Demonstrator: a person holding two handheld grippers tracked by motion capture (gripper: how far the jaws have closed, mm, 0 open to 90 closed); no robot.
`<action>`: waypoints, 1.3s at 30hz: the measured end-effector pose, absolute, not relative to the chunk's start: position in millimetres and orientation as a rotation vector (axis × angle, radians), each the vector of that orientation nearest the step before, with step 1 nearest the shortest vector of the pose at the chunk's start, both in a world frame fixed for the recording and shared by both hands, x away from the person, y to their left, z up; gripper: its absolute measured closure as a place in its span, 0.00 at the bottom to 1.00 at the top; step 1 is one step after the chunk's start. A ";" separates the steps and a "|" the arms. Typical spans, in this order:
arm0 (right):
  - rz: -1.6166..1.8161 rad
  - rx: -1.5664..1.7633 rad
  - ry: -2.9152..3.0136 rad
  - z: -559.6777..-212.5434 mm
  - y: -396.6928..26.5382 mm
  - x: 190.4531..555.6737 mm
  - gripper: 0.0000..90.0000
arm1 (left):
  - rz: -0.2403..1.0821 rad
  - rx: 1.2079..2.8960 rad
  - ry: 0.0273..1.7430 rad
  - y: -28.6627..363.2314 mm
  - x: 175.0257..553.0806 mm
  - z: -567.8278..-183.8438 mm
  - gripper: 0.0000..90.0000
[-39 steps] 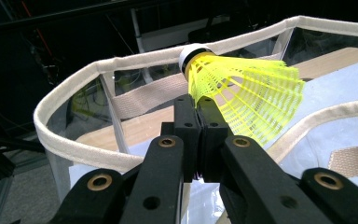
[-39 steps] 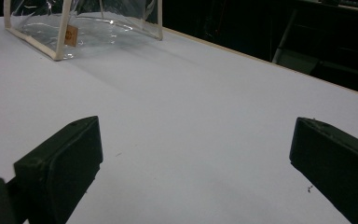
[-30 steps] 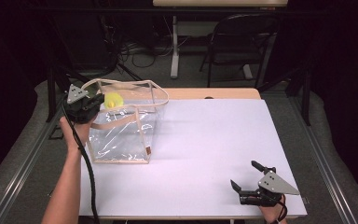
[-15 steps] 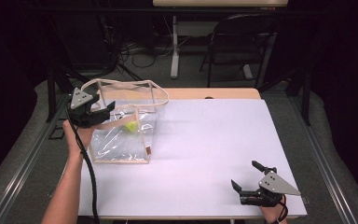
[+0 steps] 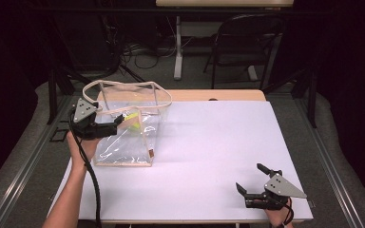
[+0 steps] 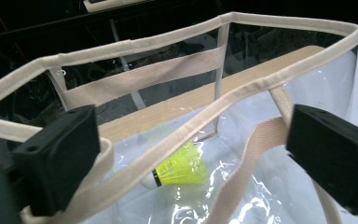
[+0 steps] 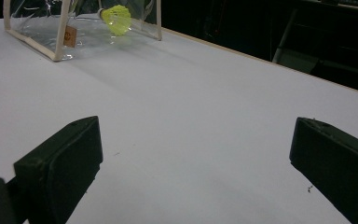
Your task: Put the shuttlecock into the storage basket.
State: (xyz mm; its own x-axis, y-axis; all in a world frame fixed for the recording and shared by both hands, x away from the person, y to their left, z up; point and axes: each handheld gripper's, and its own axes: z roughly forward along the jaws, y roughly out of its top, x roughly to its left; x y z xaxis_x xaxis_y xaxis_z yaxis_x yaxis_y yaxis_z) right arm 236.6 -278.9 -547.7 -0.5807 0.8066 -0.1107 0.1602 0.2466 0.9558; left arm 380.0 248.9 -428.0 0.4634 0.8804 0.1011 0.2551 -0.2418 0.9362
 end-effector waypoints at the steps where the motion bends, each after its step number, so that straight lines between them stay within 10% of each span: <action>1: 1.359 0.879 1.911 -547.7 -278.8 236.6 0.02 | 0.811 1.746 0.968 248.5 378.5 -428.9 0.00; 39: 1.358 0.858 1.919 -546.4 -275.0 236.3 0.02 | 0.839 1.734 0.806 237.8 311.5 -479.5 0.00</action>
